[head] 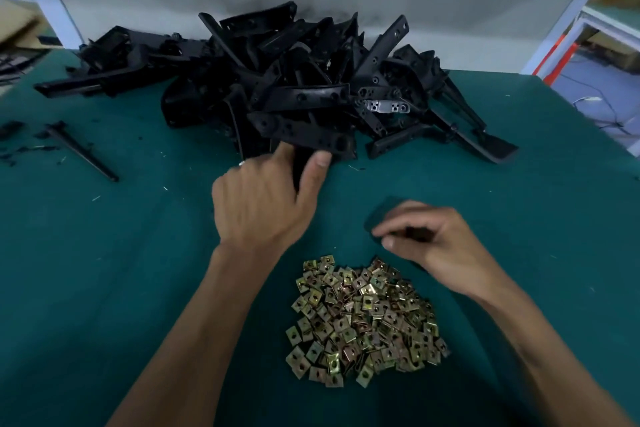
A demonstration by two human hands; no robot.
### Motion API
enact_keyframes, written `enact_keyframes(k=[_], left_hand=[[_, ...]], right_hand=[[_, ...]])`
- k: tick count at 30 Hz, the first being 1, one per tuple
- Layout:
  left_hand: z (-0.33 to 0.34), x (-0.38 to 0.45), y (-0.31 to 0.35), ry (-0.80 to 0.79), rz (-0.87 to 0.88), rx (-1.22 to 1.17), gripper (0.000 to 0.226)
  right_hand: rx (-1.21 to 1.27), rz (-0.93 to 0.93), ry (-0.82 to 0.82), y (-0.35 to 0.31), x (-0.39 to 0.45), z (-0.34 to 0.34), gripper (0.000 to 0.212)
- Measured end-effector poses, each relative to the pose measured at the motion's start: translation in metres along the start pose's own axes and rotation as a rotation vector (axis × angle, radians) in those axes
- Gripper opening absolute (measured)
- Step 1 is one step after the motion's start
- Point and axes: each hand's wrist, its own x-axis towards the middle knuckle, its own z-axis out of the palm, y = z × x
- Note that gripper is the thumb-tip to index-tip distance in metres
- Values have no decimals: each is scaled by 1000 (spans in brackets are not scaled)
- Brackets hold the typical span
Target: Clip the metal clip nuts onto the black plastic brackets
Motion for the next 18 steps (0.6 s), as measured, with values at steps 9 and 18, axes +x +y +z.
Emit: enact_keyframes(k=[9,18], left_hand=[[27,-14,-2,-308,46,135,75],[38,-13,-7,-249,127,-77,48]], right_hand=[[-135,-3,-94,5,-19,4,24],[277,11,65,7,-16,1,16]])
